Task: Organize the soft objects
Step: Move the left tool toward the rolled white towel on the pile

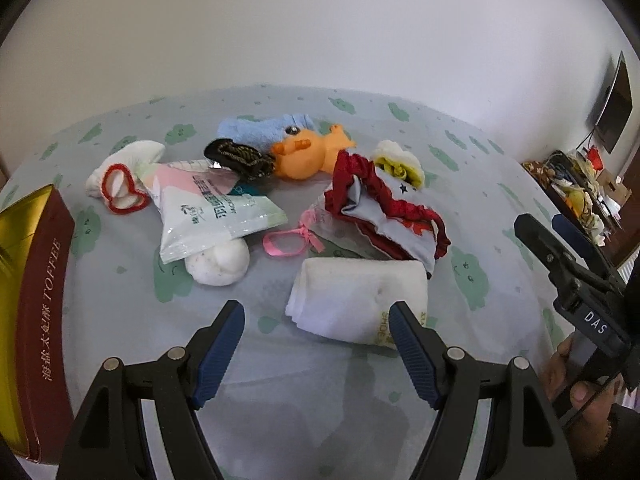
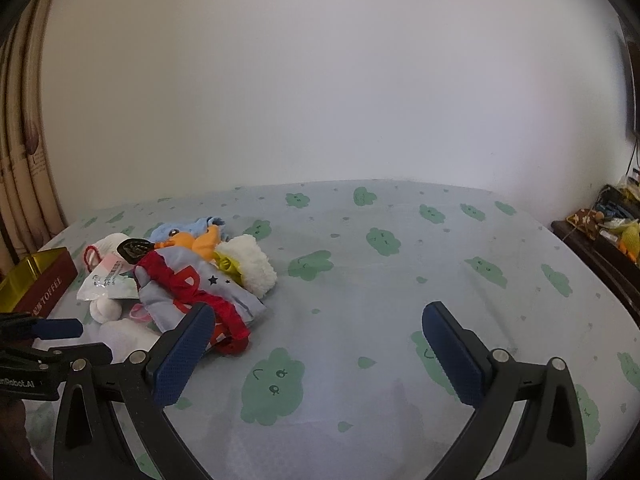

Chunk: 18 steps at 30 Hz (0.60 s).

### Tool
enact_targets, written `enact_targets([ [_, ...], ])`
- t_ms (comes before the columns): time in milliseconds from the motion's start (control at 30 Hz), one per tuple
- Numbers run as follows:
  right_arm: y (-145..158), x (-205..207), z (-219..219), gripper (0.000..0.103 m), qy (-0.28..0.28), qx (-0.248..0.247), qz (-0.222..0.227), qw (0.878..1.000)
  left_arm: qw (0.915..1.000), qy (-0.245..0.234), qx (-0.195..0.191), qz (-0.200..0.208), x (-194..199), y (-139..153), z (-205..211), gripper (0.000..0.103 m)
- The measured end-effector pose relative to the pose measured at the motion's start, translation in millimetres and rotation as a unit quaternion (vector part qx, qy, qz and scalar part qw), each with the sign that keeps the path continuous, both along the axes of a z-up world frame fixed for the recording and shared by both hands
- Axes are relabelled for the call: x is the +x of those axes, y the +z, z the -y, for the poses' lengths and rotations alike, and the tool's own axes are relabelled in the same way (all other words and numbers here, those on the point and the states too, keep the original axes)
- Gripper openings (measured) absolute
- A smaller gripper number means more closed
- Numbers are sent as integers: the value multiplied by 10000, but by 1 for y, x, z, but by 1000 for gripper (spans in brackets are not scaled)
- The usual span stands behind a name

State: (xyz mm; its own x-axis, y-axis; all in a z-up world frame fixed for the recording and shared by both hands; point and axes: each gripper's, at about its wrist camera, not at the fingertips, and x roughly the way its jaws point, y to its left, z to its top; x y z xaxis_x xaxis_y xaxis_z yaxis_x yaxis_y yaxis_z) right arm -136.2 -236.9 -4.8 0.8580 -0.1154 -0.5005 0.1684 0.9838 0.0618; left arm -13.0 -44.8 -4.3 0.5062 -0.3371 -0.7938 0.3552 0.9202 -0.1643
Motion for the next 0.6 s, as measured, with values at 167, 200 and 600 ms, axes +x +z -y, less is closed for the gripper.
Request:
enact_targets([
  [167,0,1,-1,103,-4,7,-12,10000,9997,-235,-29,-23,-5,2,4,77],
  [200,-1,1,-2,103,8,-17,-8,10000,9995,-309,-34,-41,-6,1,7,77],
  [600,-3,-2,-14,103,144,-180,4,9997,9986,-346,397,32,-10,-1,25,77],
])
